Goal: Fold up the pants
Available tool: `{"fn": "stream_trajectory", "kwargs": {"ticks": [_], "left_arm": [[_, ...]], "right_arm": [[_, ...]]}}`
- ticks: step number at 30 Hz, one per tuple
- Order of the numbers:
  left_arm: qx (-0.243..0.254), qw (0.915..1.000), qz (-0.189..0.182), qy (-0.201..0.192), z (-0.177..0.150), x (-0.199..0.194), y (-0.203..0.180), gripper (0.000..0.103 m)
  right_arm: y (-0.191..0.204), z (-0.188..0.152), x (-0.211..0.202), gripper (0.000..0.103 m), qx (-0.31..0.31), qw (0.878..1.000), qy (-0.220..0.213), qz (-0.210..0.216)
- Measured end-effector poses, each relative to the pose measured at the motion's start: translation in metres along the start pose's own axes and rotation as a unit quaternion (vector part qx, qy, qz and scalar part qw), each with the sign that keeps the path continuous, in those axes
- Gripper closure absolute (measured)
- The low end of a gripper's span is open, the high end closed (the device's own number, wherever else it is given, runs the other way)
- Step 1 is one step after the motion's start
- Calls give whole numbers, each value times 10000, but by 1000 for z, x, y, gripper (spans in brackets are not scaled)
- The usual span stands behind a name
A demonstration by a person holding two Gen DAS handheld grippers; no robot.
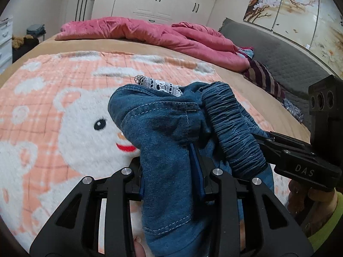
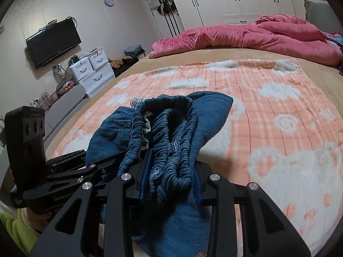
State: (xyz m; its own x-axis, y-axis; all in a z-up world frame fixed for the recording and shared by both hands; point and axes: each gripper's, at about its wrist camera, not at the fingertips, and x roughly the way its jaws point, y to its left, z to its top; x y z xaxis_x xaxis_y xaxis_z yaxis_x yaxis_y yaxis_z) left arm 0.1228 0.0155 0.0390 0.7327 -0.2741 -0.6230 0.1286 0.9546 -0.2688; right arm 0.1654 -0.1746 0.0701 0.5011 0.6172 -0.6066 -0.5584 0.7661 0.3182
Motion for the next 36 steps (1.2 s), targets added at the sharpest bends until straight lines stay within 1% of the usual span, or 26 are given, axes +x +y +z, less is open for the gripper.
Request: {"fn": "stream_trajectory", "kwargs": {"ticks": [3, 6, 14, 20, 23, 29, 36], "left_arm": [[13, 10000, 84, -13, 9, 7, 6, 78], [-54, 9999, 94, 56, 15, 19, 17, 78], [-74, 9998, 147, 130, 20, 42, 34, 78], [-131, 9991, 189, 364, 13, 62, 40, 78], [-150, 9983, 240, 504, 8, 69, 42, 78], [-177, 9974, 321, 626, 2, 75, 46, 77], [-221, 9968, 376, 676, -3, 78, 50, 71]], "right_arm": [[0, 12, 10, 72, -86, 10000, -47, 0], [-3, 21, 25, 72, -73, 10000, -6, -28], [-11, 29, 55, 72, 23, 9996, 227, -138], [-23, 23, 78, 72, 212, 9976, 604, -253], [-32, 16, 90, 72, 369, 9947, 885, -365], [-41, 6, 96, 65, 457, 9911, 1129, -534], [-42, 0, 100, 55, 342, 9884, 1248, -795]]}}
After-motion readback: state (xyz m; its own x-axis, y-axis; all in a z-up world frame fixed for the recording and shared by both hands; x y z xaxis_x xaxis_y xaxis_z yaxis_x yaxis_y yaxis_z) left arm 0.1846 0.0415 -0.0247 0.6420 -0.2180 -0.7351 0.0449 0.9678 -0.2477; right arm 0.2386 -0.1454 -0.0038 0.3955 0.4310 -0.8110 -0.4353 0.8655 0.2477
